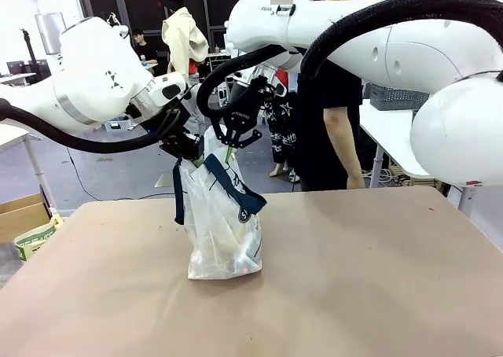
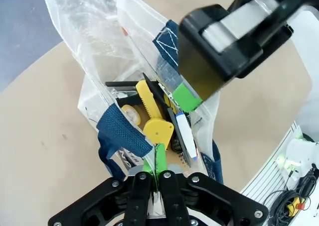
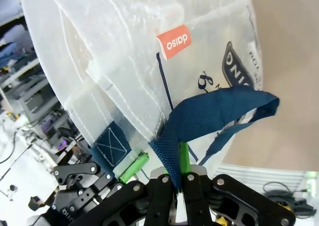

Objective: Transfer purchased items from the store into the shopping bag.
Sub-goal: Move the Reusable shopping bag to the right side of the table.

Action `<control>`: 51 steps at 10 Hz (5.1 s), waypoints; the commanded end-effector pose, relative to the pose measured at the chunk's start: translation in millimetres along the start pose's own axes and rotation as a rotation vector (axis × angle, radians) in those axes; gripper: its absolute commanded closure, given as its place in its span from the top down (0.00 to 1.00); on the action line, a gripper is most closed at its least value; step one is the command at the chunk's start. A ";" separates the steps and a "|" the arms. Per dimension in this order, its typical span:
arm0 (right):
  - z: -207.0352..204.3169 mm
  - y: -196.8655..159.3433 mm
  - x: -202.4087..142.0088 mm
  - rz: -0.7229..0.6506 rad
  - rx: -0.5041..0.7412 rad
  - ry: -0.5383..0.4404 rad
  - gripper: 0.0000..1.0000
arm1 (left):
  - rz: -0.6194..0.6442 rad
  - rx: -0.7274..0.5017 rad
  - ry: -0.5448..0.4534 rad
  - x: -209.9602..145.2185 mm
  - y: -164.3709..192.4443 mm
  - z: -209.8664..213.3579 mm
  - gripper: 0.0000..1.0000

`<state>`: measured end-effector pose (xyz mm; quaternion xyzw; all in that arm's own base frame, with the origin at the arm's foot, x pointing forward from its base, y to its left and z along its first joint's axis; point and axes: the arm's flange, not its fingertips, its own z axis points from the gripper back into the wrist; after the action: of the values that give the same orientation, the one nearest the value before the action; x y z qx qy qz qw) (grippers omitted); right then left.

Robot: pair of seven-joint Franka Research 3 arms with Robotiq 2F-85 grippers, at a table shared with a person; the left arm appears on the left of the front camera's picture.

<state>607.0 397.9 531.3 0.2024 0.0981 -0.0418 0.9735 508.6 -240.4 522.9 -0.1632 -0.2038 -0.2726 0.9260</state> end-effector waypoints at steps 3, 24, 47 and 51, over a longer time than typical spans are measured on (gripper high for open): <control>-4.6 7.5 11.8 -0.064 0.050 -0.037 0.00 | -0.090 0.012 -0.082 -0.2 -4.0 2.4 0.00; -19.9 17.2 3.9 -0.150 0.208 -0.022 0.00 | -0.146 0.007 -0.231 -5.0 10.7 3.0 0.00; -31.6 15.9 14.4 -0.257 0.168 -0.067 0.00 | 0.173 -0.205 -0.245 -11.8 18.2 7.4 0.45; -31.7 15.7 14.6 -0.257 0.168 -0.066 0.00 | 0.176 -0.251 -0.301 -10.1 18.0 8.8 0.65</control>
<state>618.0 421.7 504.7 0.2774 0.0922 -0.1853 0.9382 508.8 -218.2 523.1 -0.3121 -0.2792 -0.1822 0.8896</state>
